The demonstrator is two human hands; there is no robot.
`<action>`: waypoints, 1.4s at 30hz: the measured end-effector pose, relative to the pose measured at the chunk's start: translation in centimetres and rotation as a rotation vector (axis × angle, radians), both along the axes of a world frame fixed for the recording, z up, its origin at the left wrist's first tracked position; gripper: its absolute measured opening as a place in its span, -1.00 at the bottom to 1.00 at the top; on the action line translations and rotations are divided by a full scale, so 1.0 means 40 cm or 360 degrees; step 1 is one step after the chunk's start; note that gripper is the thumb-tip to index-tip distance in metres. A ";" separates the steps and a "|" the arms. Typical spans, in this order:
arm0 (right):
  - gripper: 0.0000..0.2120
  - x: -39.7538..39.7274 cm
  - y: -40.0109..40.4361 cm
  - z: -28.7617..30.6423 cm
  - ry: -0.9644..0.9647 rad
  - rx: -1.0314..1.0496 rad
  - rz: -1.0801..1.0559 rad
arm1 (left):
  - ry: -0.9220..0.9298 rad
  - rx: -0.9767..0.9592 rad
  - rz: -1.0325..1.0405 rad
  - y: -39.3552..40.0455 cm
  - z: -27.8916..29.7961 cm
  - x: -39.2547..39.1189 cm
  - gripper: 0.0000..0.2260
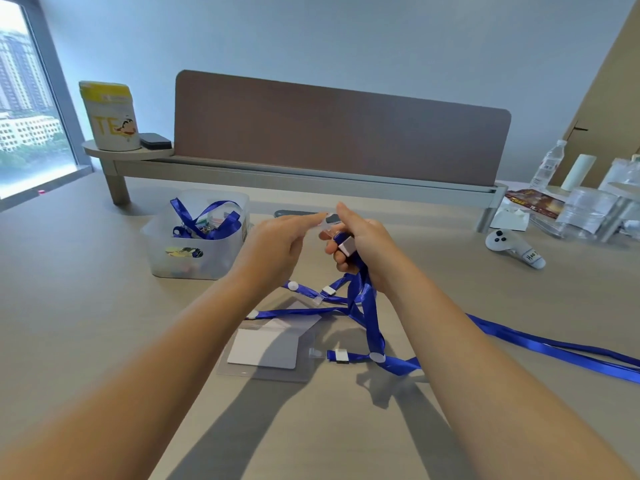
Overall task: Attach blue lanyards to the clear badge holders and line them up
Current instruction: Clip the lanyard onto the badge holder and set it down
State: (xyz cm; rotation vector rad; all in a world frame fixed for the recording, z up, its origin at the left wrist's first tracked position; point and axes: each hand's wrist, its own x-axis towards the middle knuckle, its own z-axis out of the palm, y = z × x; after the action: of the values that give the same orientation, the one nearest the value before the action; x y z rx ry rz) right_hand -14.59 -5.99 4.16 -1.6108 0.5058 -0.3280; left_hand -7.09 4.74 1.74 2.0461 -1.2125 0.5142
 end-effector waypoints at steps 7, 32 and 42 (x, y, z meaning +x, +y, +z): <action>-0.71 0.015 0.008 -0.005 -0.0035 -0.0125 0.0048 | -0.0388 0.0215 -0.0069 0.029 -0.013 0.039 -0.67; -0.85 0.048 0.014 -0.031 -0.0219 -0.0596 0.0208 | 0.1230 -0.0050 -0.0197 0.009 0.051 0.072 -0.89; -0.83 0.068 0.019 -0.040 -0.0313 -0.0627 0.0084 | 0.1115 -0.0177 -0.0133 -0.013 0.048 0.071 -0.90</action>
State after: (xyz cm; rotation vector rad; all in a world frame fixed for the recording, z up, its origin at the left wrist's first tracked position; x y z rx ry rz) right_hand -11.87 -5.22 2.57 -1.9428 0.2559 -0.5667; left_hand -4.26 4.21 3.64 1.8309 -0.8104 -0.1749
